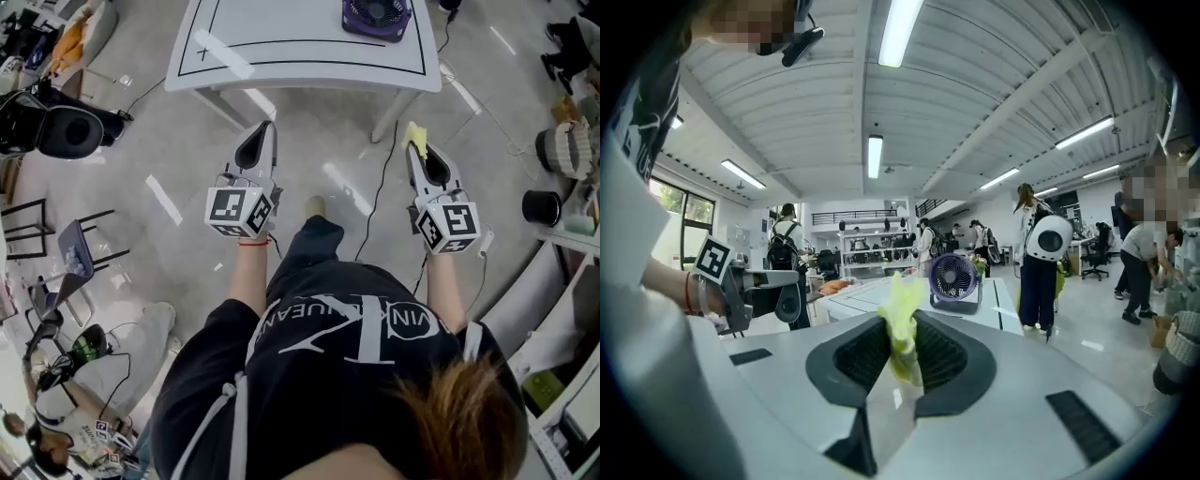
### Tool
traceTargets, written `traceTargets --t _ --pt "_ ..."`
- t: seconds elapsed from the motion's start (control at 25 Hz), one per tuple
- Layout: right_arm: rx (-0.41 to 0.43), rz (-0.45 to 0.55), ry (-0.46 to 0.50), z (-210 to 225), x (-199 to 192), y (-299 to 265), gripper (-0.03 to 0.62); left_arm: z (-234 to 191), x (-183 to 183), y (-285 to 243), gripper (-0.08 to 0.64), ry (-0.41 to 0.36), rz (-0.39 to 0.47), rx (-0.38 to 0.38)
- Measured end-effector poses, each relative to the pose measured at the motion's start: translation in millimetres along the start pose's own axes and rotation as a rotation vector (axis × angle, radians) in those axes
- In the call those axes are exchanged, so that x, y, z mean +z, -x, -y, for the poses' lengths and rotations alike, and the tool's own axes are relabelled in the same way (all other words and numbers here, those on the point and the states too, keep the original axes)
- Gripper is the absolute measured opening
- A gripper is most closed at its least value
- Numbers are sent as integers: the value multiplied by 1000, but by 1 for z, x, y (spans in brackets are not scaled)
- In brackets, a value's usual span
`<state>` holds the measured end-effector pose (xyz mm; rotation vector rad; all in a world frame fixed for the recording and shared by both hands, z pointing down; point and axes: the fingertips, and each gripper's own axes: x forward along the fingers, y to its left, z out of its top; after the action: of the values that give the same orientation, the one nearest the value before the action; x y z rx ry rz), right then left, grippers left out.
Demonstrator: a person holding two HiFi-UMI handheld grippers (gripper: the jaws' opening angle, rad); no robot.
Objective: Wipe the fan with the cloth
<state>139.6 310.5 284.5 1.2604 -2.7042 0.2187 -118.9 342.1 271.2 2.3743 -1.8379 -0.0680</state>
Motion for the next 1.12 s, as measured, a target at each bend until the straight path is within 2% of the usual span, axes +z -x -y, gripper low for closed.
traceTargets --t 0.52,0.72,0.96,1.12 --pt "-143 -26 -31 17 0 -71 64 -49 -3 -99 11 -30 -47 -173" --pt "-142 -50 -28 18 -6 -87 65 -52 -12 -119 11 8 -47 -187" --pt "-119 -66 -7 28 -12 -108 66 -40 -36 -141 11 28 -101 -218" --pt "-96 -64 -7 44 -10 -134 66 -44 -29 -167 11 26 -95 -199"
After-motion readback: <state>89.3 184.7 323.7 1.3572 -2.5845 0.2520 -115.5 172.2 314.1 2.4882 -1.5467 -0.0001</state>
